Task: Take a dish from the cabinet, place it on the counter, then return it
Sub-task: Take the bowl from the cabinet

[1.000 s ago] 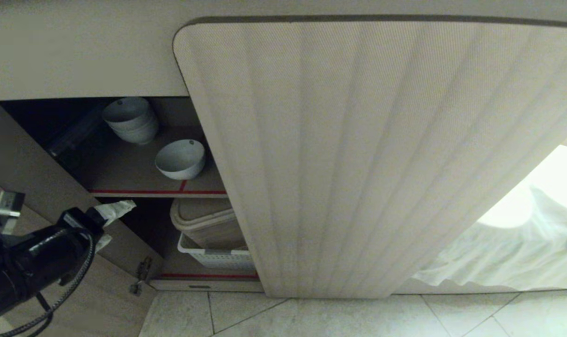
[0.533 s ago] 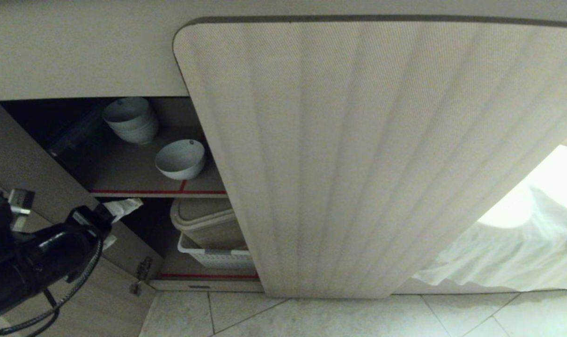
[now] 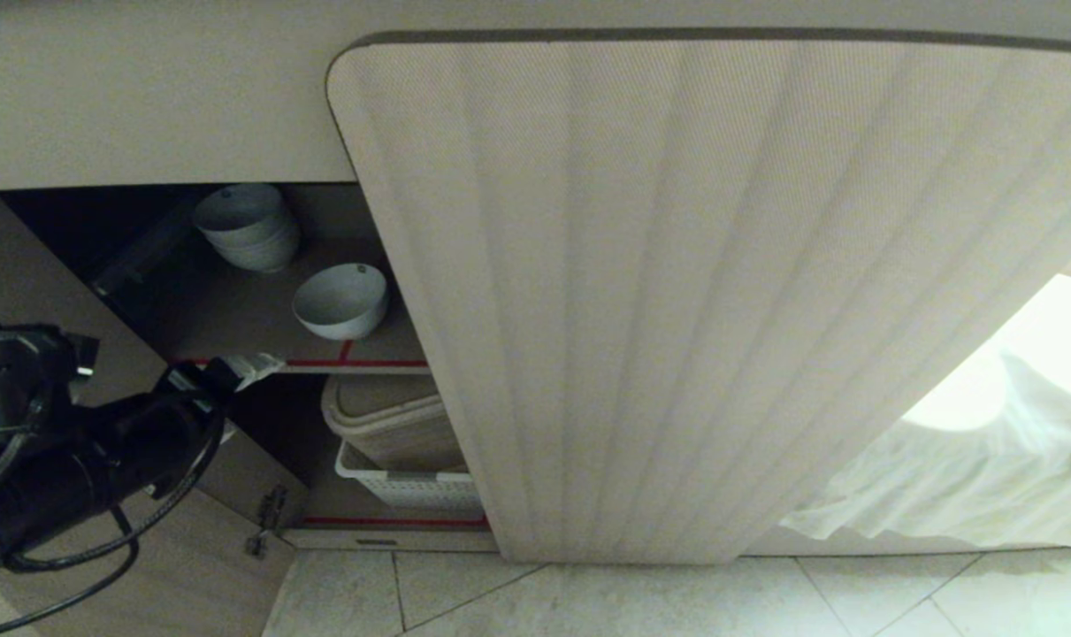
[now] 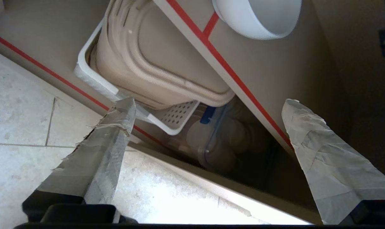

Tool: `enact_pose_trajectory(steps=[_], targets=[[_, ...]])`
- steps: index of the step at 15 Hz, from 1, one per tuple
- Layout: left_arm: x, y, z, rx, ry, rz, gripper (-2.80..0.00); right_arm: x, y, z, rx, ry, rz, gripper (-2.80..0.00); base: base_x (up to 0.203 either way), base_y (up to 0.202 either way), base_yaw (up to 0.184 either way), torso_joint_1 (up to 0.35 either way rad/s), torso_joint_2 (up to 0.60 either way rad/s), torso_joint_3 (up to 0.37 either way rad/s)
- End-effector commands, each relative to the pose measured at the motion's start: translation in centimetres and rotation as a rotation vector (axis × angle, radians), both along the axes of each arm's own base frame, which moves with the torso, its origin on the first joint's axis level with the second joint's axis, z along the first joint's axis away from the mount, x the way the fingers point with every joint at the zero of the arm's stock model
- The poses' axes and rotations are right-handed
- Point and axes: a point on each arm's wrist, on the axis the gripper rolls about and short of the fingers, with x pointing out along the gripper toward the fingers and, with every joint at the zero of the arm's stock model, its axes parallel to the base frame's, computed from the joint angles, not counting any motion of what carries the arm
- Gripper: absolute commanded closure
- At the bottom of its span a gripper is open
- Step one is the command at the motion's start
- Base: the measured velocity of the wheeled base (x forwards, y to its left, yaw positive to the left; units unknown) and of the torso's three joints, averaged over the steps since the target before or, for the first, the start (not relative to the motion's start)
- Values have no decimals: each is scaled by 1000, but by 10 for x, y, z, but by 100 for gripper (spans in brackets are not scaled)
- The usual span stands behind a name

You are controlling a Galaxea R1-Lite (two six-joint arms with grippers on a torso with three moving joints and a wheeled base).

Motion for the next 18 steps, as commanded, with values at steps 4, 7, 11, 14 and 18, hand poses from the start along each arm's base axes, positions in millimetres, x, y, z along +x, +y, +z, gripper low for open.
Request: enact_pose_trajectory(steps=[4,7,11,14,18], targets=[[17,0,-8,-6,10,3,-280,0,0,0,-1,0,0,0,0,0,0,0,0,0],[20,0,-12,-3,25,-1,-280,0,0,0,-1,0,1,0,0,0,0,0,0,0],[29,0,-10,-2,-3,0,-280,0,0,0,-1,0,0,0,0,0,0,0,0,0],[37,0,-10,1,-3,1,-280,0,0,0,-1,0,0,0,0,0,0,0,0,0],[47,1,-12,11,2,25,-280,0,0,0,-1,0,0,0,0,0,0,0,0,0]])
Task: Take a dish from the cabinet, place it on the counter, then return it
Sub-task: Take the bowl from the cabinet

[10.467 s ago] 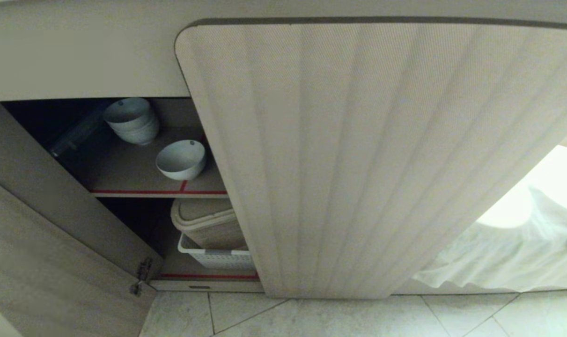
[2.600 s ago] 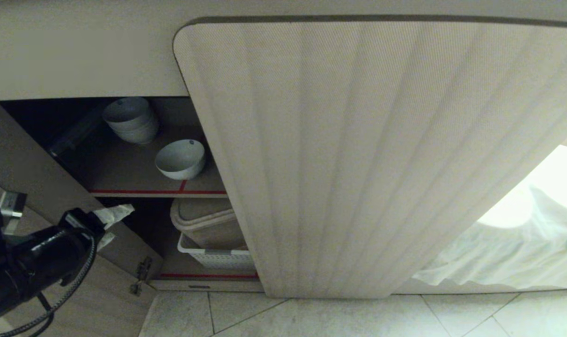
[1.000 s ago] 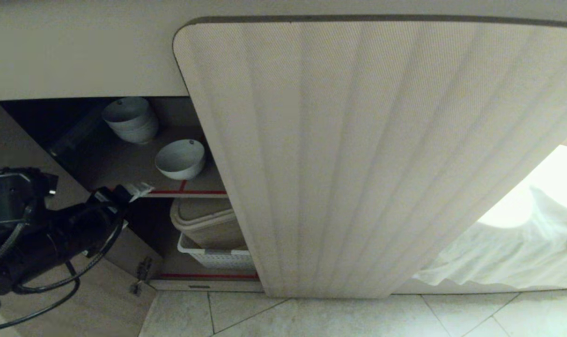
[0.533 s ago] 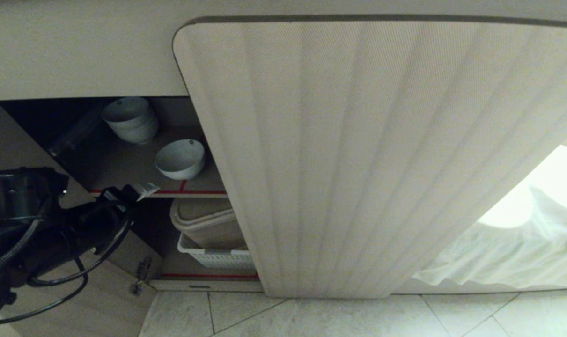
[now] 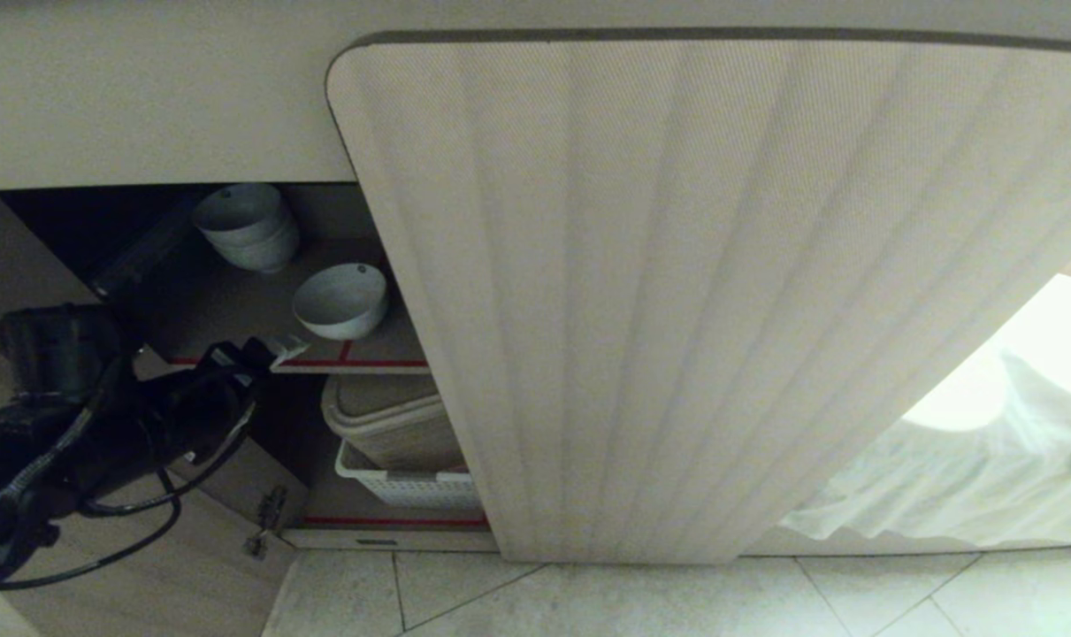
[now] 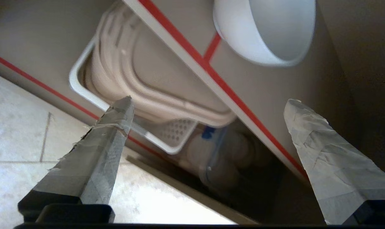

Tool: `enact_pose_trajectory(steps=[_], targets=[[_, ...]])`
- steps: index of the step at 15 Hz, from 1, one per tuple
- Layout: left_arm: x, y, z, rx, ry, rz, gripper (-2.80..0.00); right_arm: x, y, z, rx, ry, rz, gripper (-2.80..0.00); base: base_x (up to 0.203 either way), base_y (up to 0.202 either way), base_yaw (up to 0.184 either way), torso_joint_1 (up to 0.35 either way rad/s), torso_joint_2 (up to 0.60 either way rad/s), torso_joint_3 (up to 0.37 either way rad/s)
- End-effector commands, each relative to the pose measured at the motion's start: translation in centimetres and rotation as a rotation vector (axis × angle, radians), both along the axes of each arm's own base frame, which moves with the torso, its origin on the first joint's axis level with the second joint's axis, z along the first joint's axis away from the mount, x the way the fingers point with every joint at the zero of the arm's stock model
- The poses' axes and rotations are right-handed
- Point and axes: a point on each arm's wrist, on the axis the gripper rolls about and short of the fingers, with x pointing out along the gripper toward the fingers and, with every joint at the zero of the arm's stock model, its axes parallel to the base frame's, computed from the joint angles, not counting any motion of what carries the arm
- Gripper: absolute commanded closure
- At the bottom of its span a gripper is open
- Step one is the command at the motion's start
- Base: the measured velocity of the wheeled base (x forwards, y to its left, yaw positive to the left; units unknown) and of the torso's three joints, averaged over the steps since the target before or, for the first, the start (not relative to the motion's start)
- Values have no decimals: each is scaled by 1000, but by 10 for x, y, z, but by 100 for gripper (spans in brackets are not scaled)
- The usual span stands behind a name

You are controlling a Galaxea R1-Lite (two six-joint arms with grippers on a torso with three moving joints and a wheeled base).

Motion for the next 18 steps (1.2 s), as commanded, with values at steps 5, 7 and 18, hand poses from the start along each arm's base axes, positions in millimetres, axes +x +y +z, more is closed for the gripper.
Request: enact_pose_trajectory(steps=[5,7,18], targets=[[15,1,-3,0,9,17,-280,0,0,0,-1,0,1,0,0,0,0,0,0,0],[16,1,-4,0,9,17,-280,0,0,0,-1,0,0,0,0,0,0,0,0,0],[19,0,-3,4,9,21,-280,0,0,0,-1,0,0,0,0,0,0,0,0,0]])
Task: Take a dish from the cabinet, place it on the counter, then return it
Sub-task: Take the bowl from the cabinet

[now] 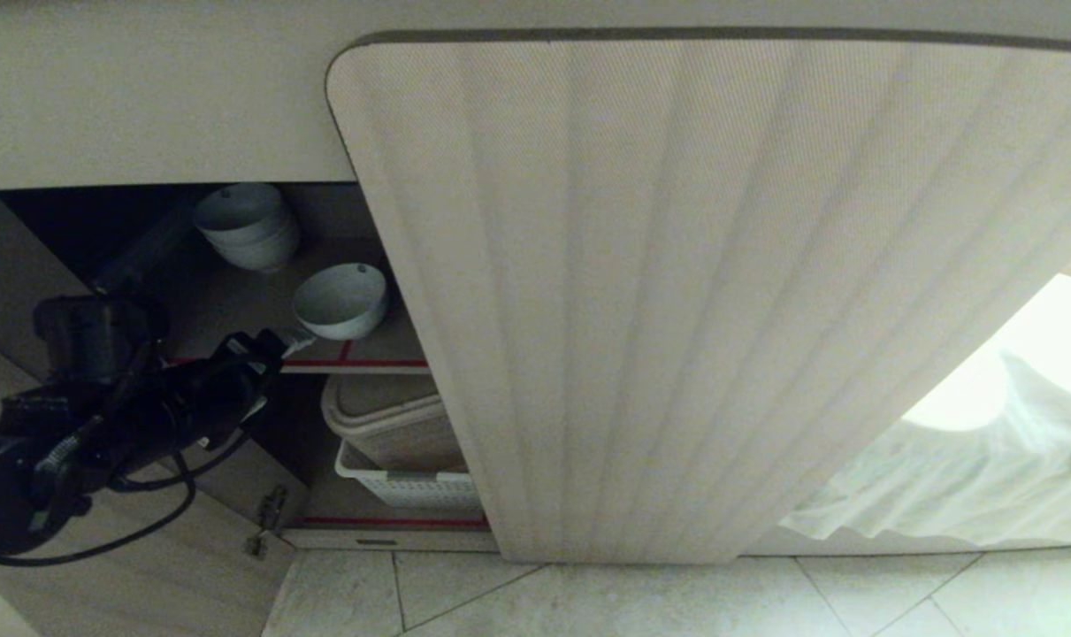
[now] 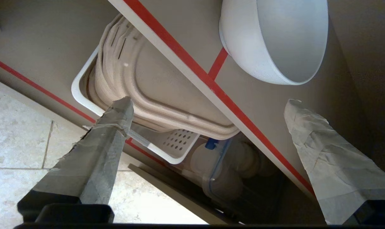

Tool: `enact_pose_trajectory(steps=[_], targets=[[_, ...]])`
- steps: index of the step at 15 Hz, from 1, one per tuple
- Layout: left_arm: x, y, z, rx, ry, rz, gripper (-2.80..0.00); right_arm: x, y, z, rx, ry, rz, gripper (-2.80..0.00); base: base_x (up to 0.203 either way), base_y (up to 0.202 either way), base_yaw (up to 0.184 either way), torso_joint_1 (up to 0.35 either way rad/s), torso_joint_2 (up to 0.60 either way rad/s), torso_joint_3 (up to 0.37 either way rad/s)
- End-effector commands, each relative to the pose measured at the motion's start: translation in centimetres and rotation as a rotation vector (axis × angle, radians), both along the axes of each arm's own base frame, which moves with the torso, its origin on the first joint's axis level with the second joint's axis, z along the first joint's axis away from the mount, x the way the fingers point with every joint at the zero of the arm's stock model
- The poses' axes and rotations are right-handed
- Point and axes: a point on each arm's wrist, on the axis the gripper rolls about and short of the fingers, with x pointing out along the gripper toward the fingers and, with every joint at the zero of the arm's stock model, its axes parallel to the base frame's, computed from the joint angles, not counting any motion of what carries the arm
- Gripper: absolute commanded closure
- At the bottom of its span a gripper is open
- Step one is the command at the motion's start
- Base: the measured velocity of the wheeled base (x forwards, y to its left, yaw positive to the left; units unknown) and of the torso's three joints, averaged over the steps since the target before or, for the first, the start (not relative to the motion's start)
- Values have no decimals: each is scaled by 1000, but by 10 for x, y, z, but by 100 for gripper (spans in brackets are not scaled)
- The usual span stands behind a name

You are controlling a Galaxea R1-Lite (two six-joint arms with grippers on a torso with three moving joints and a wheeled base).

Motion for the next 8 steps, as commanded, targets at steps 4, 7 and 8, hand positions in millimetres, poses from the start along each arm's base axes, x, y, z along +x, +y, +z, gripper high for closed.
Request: enact_pose_trajectory(steps=[4,7,8], targets=[[1,0,1,-1,-8,1,-280,0,0,0,-1,0,1,0,0,0,0,0,0,0],[5,-1,2,0,-12,-1,-280,0,0,0,-1,0,1,0,0,0,0,0,0,0],[5,-1,1,0,-9,-3,-280,0,0,0,-1,0,1,0,0,0,0,0,0,0]])
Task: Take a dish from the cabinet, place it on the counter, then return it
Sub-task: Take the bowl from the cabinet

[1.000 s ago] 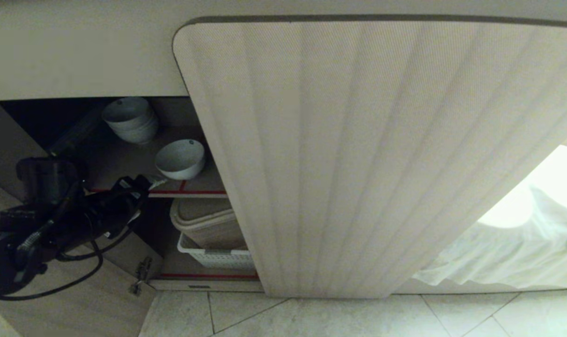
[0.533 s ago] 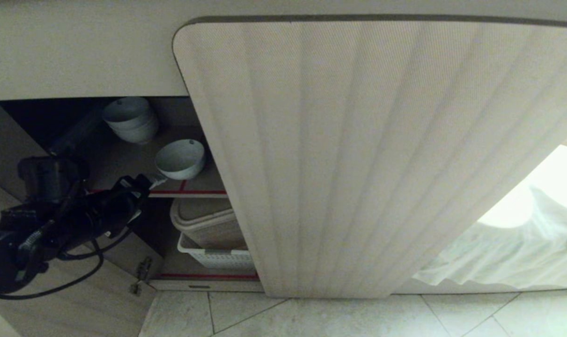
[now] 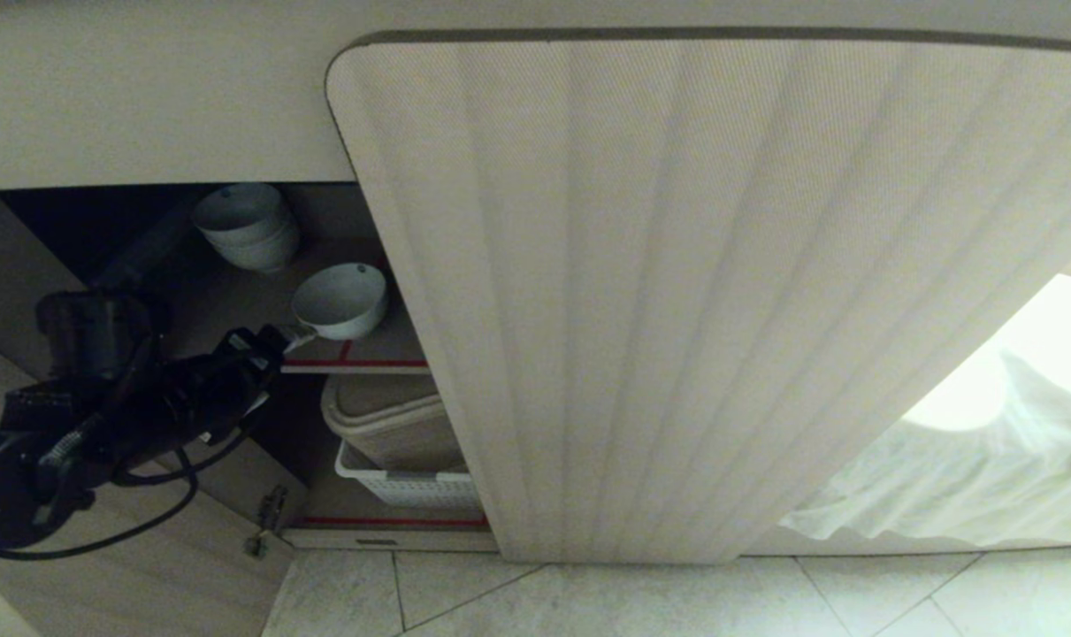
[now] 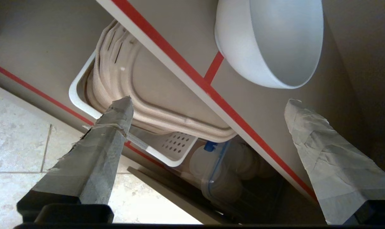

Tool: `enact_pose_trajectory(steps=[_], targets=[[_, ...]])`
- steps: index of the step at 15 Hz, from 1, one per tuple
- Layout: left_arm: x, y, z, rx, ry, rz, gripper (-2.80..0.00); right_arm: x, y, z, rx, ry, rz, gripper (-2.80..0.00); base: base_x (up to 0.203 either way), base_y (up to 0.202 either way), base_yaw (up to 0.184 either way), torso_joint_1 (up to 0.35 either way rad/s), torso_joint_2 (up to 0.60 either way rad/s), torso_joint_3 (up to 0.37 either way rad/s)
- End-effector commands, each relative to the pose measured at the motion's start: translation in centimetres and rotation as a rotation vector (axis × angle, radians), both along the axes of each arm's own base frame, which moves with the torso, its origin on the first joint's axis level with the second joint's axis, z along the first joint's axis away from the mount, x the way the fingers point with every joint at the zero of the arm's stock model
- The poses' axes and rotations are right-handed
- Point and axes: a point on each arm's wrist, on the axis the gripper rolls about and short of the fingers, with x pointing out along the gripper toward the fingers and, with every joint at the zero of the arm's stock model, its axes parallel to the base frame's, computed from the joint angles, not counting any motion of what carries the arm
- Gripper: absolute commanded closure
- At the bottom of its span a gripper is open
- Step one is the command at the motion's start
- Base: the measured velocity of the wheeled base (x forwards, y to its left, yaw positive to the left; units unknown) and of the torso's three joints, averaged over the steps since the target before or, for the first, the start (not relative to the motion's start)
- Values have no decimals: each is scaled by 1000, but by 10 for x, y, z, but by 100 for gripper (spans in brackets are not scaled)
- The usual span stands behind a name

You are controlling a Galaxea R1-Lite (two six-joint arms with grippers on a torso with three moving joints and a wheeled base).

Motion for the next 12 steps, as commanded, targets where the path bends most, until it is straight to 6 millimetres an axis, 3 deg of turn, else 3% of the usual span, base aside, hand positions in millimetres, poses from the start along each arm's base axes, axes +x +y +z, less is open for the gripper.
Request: enact_pose_trajectory(steps=[1,12], targets=[[3,-1,-2,-5,4,-2,-280,0,0,0,-1,0,2,0,0,0,0,0,0,0],[16,-4,-6,-5,10,-11,-280,0,0,0,-1,0,1,0,0,0,0,0,0,0]])
